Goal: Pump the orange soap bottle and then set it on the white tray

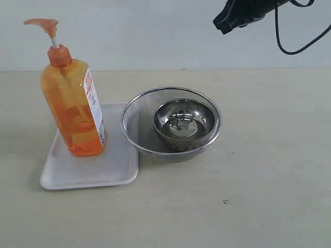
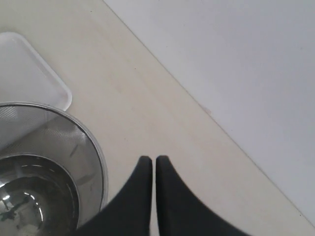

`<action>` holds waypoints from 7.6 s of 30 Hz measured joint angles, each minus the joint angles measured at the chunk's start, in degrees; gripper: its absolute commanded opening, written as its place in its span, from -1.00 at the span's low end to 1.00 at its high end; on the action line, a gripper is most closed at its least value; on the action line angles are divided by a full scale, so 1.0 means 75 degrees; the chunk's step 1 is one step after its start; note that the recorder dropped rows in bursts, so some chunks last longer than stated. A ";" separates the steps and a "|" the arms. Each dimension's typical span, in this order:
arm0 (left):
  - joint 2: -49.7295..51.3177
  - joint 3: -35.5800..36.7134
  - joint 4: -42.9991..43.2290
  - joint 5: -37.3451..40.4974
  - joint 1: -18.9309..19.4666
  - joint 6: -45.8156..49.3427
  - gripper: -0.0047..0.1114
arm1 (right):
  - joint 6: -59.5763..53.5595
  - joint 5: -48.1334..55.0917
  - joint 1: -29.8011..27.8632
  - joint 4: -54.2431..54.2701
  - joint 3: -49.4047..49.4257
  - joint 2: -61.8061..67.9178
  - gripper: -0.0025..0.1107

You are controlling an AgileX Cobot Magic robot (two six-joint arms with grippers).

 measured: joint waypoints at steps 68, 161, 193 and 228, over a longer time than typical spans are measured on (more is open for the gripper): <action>-0.2095 0.1066 -0.0118 0.0618 0.0000 -0.0457 -0.84 | 0.0511 0.0016 -0.0070 -0.0090 0.0000 0.0000 -0.96; -0.2268 0.2237 -0.4582 0.2192 -0.0255 0.3512 -0.84 | 0.0525 -0.0025 -0.0070 -0.0076 0.0000 0.0000 -0.96; -0.2268 0.2237 -0.4598 0.2192 -0.0255 0.3512 -0.84 | 0.0525 -0.0070 -0.0070 -0.0076 0.0000 0.0000 -0.96; -0.2268 0.2237 -0.4598 0.2192 -0.0255 0.3512 -0.84 | 0.0525 -0.0122 -0.0070 -0.0063 0.0000 -0.0485 -0.96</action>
